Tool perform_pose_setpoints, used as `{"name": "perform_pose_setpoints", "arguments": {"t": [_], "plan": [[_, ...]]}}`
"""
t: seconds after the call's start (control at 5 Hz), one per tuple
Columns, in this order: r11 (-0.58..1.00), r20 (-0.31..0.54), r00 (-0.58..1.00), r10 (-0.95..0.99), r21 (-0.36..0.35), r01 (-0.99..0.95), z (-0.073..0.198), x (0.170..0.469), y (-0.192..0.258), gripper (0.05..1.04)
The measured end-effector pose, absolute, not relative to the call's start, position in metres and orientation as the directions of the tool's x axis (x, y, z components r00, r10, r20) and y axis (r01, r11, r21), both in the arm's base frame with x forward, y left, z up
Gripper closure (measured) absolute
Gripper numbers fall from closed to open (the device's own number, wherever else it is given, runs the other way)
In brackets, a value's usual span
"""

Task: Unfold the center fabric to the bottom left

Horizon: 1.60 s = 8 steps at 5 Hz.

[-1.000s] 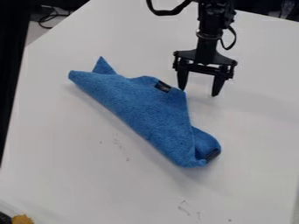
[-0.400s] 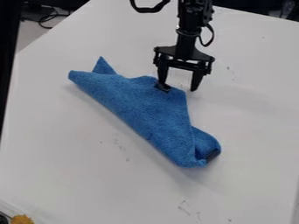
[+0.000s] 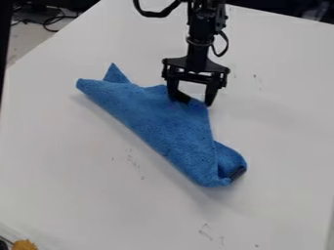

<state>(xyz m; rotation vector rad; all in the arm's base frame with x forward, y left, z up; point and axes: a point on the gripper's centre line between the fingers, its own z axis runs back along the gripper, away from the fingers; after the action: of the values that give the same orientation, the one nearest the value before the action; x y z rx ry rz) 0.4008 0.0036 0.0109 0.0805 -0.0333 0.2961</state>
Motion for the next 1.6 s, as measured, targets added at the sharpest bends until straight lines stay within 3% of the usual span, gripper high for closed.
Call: {"name": "perform_pose_setpoints", "arguments": {"t": [0.2, 0.6, 1.0, 1.4, 1.6], "plan": [[0.944, 0.055, 0.945, 0.323, 0.048, -0.325, 0.007, 0.395, 0.004, 0.133], [0.945, 0.06, 0.944, 0.325, 0.012, -0.326, 0.007, 0.396, 0.003, 0.65], [0.939, 0.082, 0.942, 0.327, 0.085, -0.333, 0.021, 0.403, 0.013, 0.945], [0.902, 0.196, 0.909, 0.367, 0.161, -0.399, 0.078, 0.4, 0.023, 0.995], [0.868, 0.236, 0.875, 0.422, 0.175, -0.465, 0.092, 0.378, 0.03, 0.995]]}}
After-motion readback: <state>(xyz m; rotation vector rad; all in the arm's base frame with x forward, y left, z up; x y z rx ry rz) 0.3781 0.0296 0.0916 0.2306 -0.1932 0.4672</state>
